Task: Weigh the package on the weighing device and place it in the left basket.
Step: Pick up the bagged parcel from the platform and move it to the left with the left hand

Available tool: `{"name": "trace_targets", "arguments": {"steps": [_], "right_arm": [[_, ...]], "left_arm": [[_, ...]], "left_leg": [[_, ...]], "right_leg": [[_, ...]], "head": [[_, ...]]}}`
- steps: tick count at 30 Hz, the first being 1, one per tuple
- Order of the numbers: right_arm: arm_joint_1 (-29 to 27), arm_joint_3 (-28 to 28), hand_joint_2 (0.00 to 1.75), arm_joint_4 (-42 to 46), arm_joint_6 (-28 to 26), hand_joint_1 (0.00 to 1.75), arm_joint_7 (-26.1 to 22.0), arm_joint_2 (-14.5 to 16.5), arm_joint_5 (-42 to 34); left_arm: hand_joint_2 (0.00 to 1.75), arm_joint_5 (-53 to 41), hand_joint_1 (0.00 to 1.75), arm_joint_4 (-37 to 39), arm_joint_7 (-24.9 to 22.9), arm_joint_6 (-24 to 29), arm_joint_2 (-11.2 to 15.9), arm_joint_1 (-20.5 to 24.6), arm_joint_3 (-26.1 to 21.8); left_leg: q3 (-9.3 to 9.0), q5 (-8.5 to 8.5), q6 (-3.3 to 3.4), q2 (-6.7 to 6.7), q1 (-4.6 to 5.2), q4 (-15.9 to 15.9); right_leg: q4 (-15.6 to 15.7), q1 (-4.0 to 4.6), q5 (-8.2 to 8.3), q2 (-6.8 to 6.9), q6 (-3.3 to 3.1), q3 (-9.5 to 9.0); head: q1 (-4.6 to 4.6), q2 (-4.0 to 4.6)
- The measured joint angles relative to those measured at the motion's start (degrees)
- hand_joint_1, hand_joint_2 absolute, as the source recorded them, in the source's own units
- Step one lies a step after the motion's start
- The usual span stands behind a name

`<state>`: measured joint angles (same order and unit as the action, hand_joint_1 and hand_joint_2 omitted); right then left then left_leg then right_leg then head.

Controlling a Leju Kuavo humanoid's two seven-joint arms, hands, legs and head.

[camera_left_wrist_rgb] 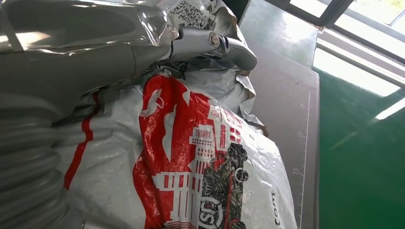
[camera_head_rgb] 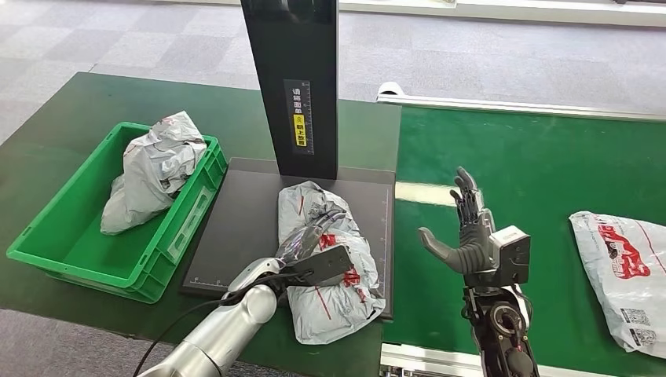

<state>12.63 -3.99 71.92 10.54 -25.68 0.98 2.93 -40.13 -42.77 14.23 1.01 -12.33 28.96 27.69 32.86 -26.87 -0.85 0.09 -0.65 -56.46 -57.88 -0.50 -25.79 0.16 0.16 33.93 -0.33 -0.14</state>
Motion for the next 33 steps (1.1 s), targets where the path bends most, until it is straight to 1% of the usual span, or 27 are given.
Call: {"name": "trace_targets", "arguments": {"steps": [14, 21, 22, 26, 29, 33], "right_arm": [[0.0, 0.3, 1.75, -0.4, 0.1, 0.00, 0.0, 0.1, 0.2], [-0.2, 0.8, 1.75, -0.4, 0.4, 0.00, 0.6, 0.4, 1.1], [-0.4, 0.9, 1.75, -0.4, 0.5, 0.00, 0.7, 0.5, 1.1], [-1.2, 1.1, 1.75, -0.3, 1.1, 0.00, 1.3, 0.4, 1.2], [-2.0, 1.2, 1.75, 0.1, 1.9, 0.00, 2.1, 0.4, 1.0], [-3.3, 1.2, 1.75, 0.8, 2.3, 0.00, 2.7, 0.4, 1.0]], "left_arm": [[1.75, -0.1, 0.00, 1.5, -0.1, -0.1, -0.2, 0.4, 0.0], [1.75, -3.9, 0.00, 2.5, -3.1, -1.0, -0.8, 0.7, 0.0], [1.75, -4.3, 0.02, 2.6, -3.3, -1.0, -0.9, 0.7, 0.0], [1.75, -5.6, 1.75, 2.6, -3.7, -2.1, -1.1, 0.7, 0.0], [1.75, -7.4, 1.75, 2.1, -2.8, -2.5, -1.1, 0.1, 0.4], [1.75, -9.8, 1.75, 1.0, -1.6, -0.6, -1.0, -1.0, 1.4]], "left_leg": [[-0.09, 0.00, 0.00, 0.00, 0.00, 0.0], [-0.18, 0.00, 0.00, -0.02, 0.00, 0.0], [-0.19, 0.00, 0.00, -0.03, 0.00, 0.0], [-0.25, -0.01, 0.01, -0.03, 0.00, 0.0], [-0.32, -0.02, 0.01, -0.04, 0.00, 0.0], [-0.33, -0.03, 0.02, -0.04, 0.00, 0.0]], "right_leg": [[0.0, 0.00, 0.00, 0.00, 0.00, -0.08], [0.0, 0.00, 0.00, 0.01, 0.00, -0.19], [0.0, 0.00, 0.00, 0.01, 0.00, -0.21], [0.0, 0.00, 0.00, 0.01, 0.00, -0.29], [0.0, 0.00, -0.02, 0.03, 0.00, -0.39], [0.0, -0.01, -0.03, 0.04, 0.01, -0.43]], "head": [[0.00, -0.02], [0.01, -0.02], [0.01, -0.02], [0.00, -0.01], [0.00, 0.00], [0.00, -0.02]]}}
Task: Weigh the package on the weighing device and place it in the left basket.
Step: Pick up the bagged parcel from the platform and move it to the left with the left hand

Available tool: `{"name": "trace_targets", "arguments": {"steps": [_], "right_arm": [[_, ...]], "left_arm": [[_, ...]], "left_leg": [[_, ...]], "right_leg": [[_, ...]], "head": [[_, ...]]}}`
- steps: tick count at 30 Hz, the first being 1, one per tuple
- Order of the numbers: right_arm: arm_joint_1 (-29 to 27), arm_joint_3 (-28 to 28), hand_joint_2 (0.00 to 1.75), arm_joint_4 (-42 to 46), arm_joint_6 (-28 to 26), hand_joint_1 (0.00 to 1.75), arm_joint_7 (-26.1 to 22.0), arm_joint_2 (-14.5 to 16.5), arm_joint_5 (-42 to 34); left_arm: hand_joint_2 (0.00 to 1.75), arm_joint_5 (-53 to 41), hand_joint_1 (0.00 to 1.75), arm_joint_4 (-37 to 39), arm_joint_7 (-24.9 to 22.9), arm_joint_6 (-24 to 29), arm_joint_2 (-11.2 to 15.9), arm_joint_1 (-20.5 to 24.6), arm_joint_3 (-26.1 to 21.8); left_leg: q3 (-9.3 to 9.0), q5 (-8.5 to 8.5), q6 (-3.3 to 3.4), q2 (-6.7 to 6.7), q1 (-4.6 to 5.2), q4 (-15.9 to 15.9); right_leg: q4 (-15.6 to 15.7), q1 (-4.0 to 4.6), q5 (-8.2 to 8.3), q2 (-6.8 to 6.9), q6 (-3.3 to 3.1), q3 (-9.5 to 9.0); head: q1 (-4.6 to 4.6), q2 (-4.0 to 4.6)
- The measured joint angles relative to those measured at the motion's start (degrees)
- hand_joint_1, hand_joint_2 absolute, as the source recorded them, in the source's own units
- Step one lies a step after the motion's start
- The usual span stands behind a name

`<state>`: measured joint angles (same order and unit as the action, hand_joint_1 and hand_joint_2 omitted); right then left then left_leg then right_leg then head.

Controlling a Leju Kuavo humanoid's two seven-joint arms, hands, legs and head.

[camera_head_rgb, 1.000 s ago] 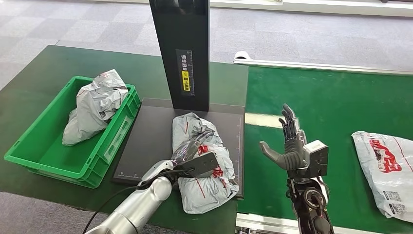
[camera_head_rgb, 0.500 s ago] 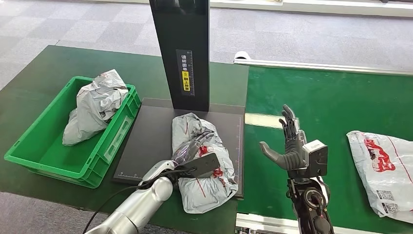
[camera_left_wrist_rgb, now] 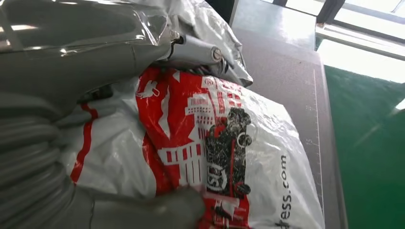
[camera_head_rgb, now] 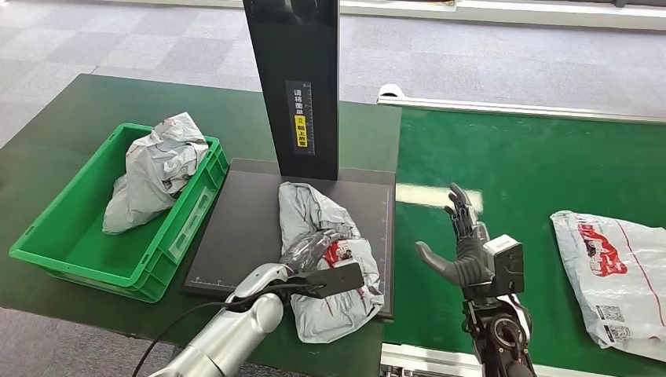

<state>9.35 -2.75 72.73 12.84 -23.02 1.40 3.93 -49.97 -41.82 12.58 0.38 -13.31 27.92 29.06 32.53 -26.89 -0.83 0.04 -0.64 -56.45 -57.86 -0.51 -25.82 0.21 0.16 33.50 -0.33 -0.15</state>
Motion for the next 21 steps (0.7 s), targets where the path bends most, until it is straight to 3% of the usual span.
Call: {"name": "trace_targets", "arguments": {"steps": [16, 21], "right_arm": [[-0.2, 0.1, 1.75, 0.3, 0.2, 0.00, -0.4, -0.4, -0.2], [0.1, 0.1, 1.75, 0.3, 0.3, 0.00, -0.6, -0.5, -0.5]], "left_arm": [[1.75, -3.1, 1.75, -2.4, 7.3, 10.5, 0.8, -3.4, 1.0], [1.75, 0.6, 1.75, -5.5, 14.0, 17.2, 1.3, -5.2, 1.0]], "left_leg": [[0.14, 0.00, -0.01, 0.01, 0.00, 0.0], [0.22, 0.01, -0.01, 0.02, 0.00, 0.0]], "right_leg": [[0.0, 0.00, 0.00, -0.01, 0.00, 0.21], [0.0, 0.00, 0.00, -0.01, 0.00, 0.30]], "head": [[0.00, 0.00], [0.01, 0.02]]}}
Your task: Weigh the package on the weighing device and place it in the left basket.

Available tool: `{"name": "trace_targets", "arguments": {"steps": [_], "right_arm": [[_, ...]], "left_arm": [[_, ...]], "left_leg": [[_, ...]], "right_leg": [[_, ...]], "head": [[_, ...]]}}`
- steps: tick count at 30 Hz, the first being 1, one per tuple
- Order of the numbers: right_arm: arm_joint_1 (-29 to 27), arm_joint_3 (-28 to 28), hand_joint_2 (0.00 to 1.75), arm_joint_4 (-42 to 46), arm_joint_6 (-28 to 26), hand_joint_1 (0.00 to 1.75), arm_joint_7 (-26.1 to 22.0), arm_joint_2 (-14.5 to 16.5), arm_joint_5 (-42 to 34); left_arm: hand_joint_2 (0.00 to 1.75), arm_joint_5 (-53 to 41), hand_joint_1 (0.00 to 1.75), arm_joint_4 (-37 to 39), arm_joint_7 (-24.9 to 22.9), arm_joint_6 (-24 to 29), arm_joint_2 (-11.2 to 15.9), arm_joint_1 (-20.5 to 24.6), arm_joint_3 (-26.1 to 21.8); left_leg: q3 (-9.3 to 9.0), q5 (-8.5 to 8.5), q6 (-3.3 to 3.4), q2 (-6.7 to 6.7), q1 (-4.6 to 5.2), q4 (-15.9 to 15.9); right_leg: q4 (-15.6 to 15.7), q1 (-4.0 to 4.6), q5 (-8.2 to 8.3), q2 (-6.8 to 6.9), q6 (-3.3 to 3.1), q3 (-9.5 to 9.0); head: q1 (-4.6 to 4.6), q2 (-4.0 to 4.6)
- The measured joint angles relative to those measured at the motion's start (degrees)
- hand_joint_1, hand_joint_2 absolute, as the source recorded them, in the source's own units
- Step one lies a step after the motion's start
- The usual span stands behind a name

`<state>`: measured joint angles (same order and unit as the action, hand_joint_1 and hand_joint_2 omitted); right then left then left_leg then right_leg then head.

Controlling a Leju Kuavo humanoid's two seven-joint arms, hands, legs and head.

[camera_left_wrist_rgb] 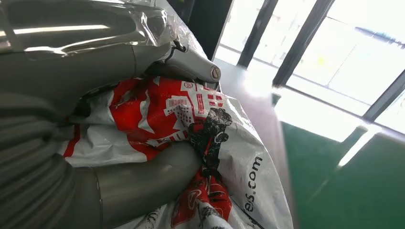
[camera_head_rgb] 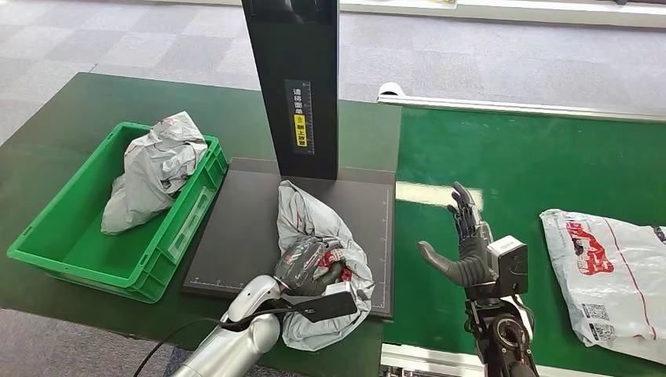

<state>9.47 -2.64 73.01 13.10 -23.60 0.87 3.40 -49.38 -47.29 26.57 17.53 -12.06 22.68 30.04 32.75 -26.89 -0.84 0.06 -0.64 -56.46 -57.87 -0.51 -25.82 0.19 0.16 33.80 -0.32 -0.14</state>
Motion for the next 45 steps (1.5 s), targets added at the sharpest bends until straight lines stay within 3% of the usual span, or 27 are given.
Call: {"name": "trace_targets", "arguments": {"steps": [4, 11, 15, 20, 23, 26, 30, 34, 41, 45], "right_arm": [[-0.2, 0.0, 1.75, 0.4, 0.0, 0.00, 0.0, -0.1, -0.4], [-0.2, 0.0, 1.75, 1.1, 0.0, 0.00, 0.1, -0.1, -0.5], [-0.2, 0.0, 1.75, 1.3, 0.0, 0.00, 0.1, -0.1, -0.5], [-0.2, 0.0, 1.75, 1.3, -0.5, 0.00, 0.1, -0.3, -0.9], [-0.1, -0.4, 1.75, 1.2, -1.2, 0.00, 0.1, -0.9, -1.7], [-0.3, -1.0, 1.75, 1.2, -2.1, 0.00, -0.3, -1.5, -2.5], [-1.0, -2.0, 1.75, 1.1, -3.0, 0.00, -0.6, -2.2, -3.0], [-1.9, -2.8, 1.75, 1.1, -3.8, 0.00, -0.8, -2.6, -3.2], [-2.5, -3.4, 1.75, 1.2, -4.2, 0.00, -1.0, -2.9, -3.2], [-3.3, -3.5, 1.75, 1.7, -4.7, 0.00, -1.1, -3.1, -3.2]], "left_arm": [[1.75, 7.0, 1.75, -5.4, 6.5, 7.2, 0.1, -1.5, -0.8], [1.75, 8.0, 1.75, -10.1, 7.1, 8.0, 0.2, -2.7, -1.1], [0.00, 8.6, 1.75, -10.9, 7.6, 8.5, 0.3, -3.0, -1.2], [0.00, 19.0, 1.75, -14.5, 12.5, 17.0, 0.1, -3.8, -2.1], [0.00, 24.0, 1.75, -21.1, 13.2, 21.6, -0.2, -5.0, -3.7], [0.00, 23.6, 1.75, -29.1, 13.4, 22.3, -1.5, -6.8, -7.3], [0.00, 20.5, 1.75, -38.2, 13.5, 22.5, -4.1, -8.8, -13.0], [0.00, 11.3, 1.75, -44.8, 13.5, 22.6, -5.6, -9.5, -19.5], [0.00, 6.6, 1.75, -49.9, 13.5, 22.6, -6.4, -9.9, -25.9], [0.00, -6.0, 1.75, -51.9, 13.5, 22.6, -6.5, -9.1, -30.5]], "left_leg": [[0.06, 0.00, 0.00, 0.00, 0.00, 0.0], [0.09, 0.00, 0.00, -0.01, 0.00, 0.0], [0.09, 0.00, 0.00, -0.01, 0.00, 0.0], [0.11, 0.00, 0.00, 0.01, 0.00, 0.0], [0.14, 0.00, 0.00, 0.00, 0.00, 0.0], [0.17, -0.01, 0.00, 0.01, 0.00, 0.0], [0.19, -0.01, 0.00, 0.01, 0.00, 0.0], [0.17, -0.01, 0.00, 0.01, 0.00, 0.0], [0.15, 0.00, 0.00, 0.01, 0.00, 0.0], [0.16, 0.00, 0.00, 0.01, 0.00, 0.0]], "right_leg": [[0.0, 0.00, 0.00, 0.00, 0.00, 0.06], [0.0, 0.00, 0.00, 0.00, 0.00, 0.09], [0.0, 0.00, 0.00, 0.00, 0.00, 0.09], [0.0, 0.00, 0.00, -0.01, 0.00, 0.12], [0.0, 0.01, 0.00, -0.01, 0.00, 0.14], [0.0, 0.00, 0.00, -0.01, 0.00, 0.17], [0.0, 0.00, 0.00, -0.01, 0.00, 0.18], [0.0, 0.01, 0.00, -0.01, 0.00, 0.18], [0.0, 0.01, 0.00, -0.01, 0.00, 0.17], [0.0, 0.01, 0.00, -0.01, 0.00, 0.18]], "head": [[-0.01, 0.00], [0.00, 0.00], [-0.01, 0.00], [-0.01, 0.00], [-0.01, 0.00], [0.00, 0.00], [0.00, 0.00], [-0.02, -0.01], [-0.01, -0.01], [0.00, 0.01]]}}
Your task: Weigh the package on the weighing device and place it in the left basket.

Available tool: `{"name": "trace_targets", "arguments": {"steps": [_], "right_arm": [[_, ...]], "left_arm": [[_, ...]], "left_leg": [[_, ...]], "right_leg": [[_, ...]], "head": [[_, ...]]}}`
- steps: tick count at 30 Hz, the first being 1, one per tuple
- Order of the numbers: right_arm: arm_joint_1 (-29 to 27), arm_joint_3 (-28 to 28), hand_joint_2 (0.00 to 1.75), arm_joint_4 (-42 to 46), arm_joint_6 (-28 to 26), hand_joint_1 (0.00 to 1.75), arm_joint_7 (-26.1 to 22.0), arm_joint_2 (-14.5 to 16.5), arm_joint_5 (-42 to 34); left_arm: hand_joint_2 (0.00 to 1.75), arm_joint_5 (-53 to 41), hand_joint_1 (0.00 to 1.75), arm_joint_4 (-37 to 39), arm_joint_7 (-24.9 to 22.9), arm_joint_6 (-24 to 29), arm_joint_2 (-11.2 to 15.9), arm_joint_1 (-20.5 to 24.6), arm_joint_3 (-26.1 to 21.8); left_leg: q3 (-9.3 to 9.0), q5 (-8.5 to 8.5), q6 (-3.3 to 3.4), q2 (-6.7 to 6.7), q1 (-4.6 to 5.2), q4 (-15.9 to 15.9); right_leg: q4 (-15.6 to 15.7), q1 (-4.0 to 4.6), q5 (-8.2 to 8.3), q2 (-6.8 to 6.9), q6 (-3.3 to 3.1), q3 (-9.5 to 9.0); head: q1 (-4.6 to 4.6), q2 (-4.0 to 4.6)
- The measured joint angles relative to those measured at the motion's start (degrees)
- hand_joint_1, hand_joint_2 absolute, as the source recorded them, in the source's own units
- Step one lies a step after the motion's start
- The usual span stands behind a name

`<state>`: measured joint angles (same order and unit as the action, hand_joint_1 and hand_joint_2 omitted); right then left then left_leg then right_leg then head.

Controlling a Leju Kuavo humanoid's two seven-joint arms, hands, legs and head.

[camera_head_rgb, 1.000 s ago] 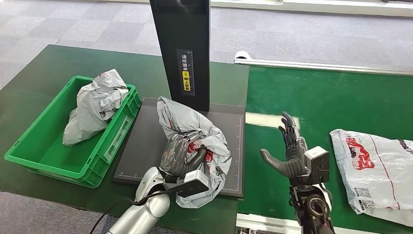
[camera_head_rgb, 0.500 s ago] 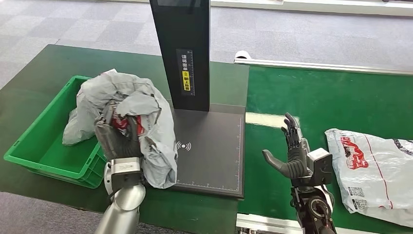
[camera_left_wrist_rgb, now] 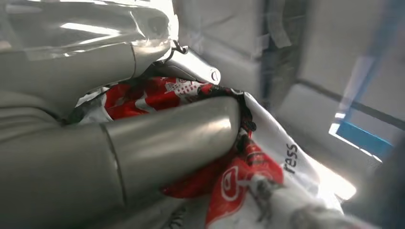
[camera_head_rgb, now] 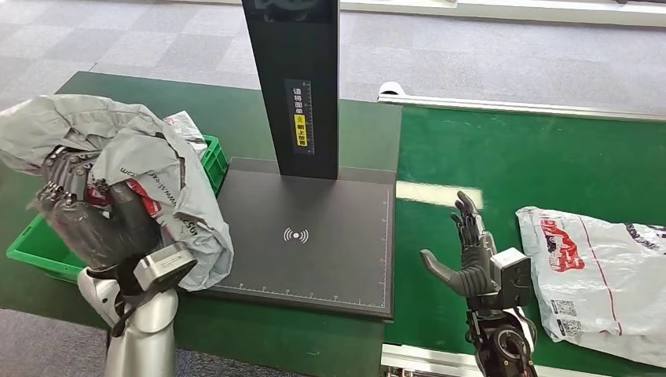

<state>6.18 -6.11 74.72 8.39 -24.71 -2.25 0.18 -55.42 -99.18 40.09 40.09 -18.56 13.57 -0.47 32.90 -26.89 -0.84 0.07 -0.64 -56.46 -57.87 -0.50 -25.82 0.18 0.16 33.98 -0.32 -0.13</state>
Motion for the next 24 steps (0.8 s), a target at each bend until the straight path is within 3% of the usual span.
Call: {"name": "trace_targets", "arguments": {"steps": [9, 11, 12, 13, 15, 16, 17, 18, 19, 21, 22, 24], "right_arm": [[-7.2, 0.7, 1.75, 5.4, -1.5, 0.00, -0.6, -3.0, -1.8], [-8.9, 1.2, 1.75, 6.9, -1.6, 0.00, -0.8, -3.8, -2.1], [-9.7, 1.5, 1.75, 7.6, -1.6, 0.00, -1.0, -4.2, -2.2], [-10.5, 1.9, 1.75, 8.4, -1.6, 0.00, -1.2, -4.6, -2.3], [-11.8, 2.8, 1.75, 9.7, -1.1, 0.00, -1.5, -5.3, -2.4], [-12.2, 3.2, 1.75, 10.3, -0.8, 0.00, -1.5, -5.5, -2.4], [-12.5, 3.6, 1.75, 10.8, -0.5, 0.00, -1.6, -5.7, -2.3], [-12.6, 3.9, 1.75, 11.2, 0.0, 0.00, -1.7, -5.8, -2.2], [-12.6, 4.1, 1.75, 11.4, 0.6, 0.00, -1.9, -5.9, -2.0], [-12.6, 4.6, 1.75, 11.6, 2.1, 0.00, -2.6, -6.1, -1.9], [-12.5, 4.9, 1.75, 11.5, 2.9, 0.00, -3.1, -6.3, -1.9], [-12.3, 5.6, 1.75, 11.2, 4.2, 0.00, -3.9, -6.7, -1.8]], "left_arm": [[0.00, -26.9, 1.75, -2.3, -0.5, 0.0, 2.0, 5.1, -14.3], [0.00, -30.1, 1.75, -0.6, -5.5, 0.0, 5.1, 5.6, -15.2], [0.00, -31.1, 1.75, 1.5, -11.0, 0.0, 8.5, 6.3, -14.3], [0.00, -31.9, 1.75, 4.5, -19.3, -0.1, 13.3, 7.7, -12.1], [0.00, -32.3, 1.75, 12.2, -43.0, -0.2, 22.5, 12.6, -4.6], [0.00, -32.4, 1.75, 16.3, -56.8, -0.3, 25.9, 15.2, 0.8], [0.00, -32.4, 1.75, 20.4, -67.5, -0.3, 28.3, 17.3, 7.2], [0.00, -32.5, 1.75, 24.7, -74.2, -0.7, 30.4, 18.7, 14.0], [0.00, -32.5, 1.75, 29.2, -77.2, -1.8, 32.1, 19.4, 20.7], [0.00, -32.5, 1.75, 38.3, -75.2, -8.4, 34.6, 19.7, 31.4], [0.00, -32.4, 1.75, 42.1, -72.7, -13.2, 35.6, 19.6, 34.7], [0.00, -32.4, 1.75, 48.3, -62.2, -22.1, 37.4, 19.6, 36.8]], "left_leg": [[0.01, -0.02, 0.00, 0.02, 0.00, 0.0], [-0.03, -0.01, -0.01, 0.06, 0.00, 0.0], [-0.05, 0.01, -0.04, 0.06, -0.02, 0.0], [-0.04, 0.04, -0.08, 0.06, -0.06, 0.0], [0.02, 0.11, -0.16, 0.04, -0.14, 0.0], [0.04, 0.12, -0.17, 0.04, -0.15, 0.0], [0.01, 0.13, -0.17, 0.04, -0.15, 0.0], [-0.06, 0.12, -0.16, 0.06, -0.11, 0.0], [-0.12, 0.11, -0.16, 0.11, -0.07, 0.1], [-0.20, 0.06, -0.15, 0.41, 0.00, 0.1], [-0.19, 0.04, -0.15, 0.61, 0.02, 0.1], [-0.16, -0.01, -0.13, 0.85, 0.02, 0.1]], "right_leg": [[0.0, 0.00, -0.02, -0.01, -0.01, 0.02], [0.0, 0.00, -0.02, -0.03, -0.01, 0.08], [0.0, 0.03, -0.01, -0.04, -0.03, 0.18], [0.0, 0.07, 0.01, -0.04, -0.06, 0.39], [0.0, 0.15, 0.04, -0.03, -0.11, 0.72], [0.0, 0.16, 0.05, -0.02, -0.12, 0.66], [0.0, 0.15, 0.05, -0.02, -0.12, 0.42], [0.0, 0.11, 0.05, -0.03, -0.11, 0.15], [0.0, 0.06, 0.05, -0.08, -0.11, -0.09], [-0.1, -0.01, 0.10, -0.37, -0.12, -0.16], [-0.1, -0.02, 0.13, -0.56, -0.12, -0.09], [-0.1, -0.01, 0.15, -0.78, -0.13, 0.01]], "head": [[-0.01, -0.01], [0.03, -0.02], [0.03, -0.02], [0.01, -0.01], [-0.05, -0.01], [-0.04, 0.00], [-0.03, -0.01], [0.02, -0.01], [0.03, -0.01], [0.10, 0.00], [0.09, 0.00], [0.09, 0.00]]}}
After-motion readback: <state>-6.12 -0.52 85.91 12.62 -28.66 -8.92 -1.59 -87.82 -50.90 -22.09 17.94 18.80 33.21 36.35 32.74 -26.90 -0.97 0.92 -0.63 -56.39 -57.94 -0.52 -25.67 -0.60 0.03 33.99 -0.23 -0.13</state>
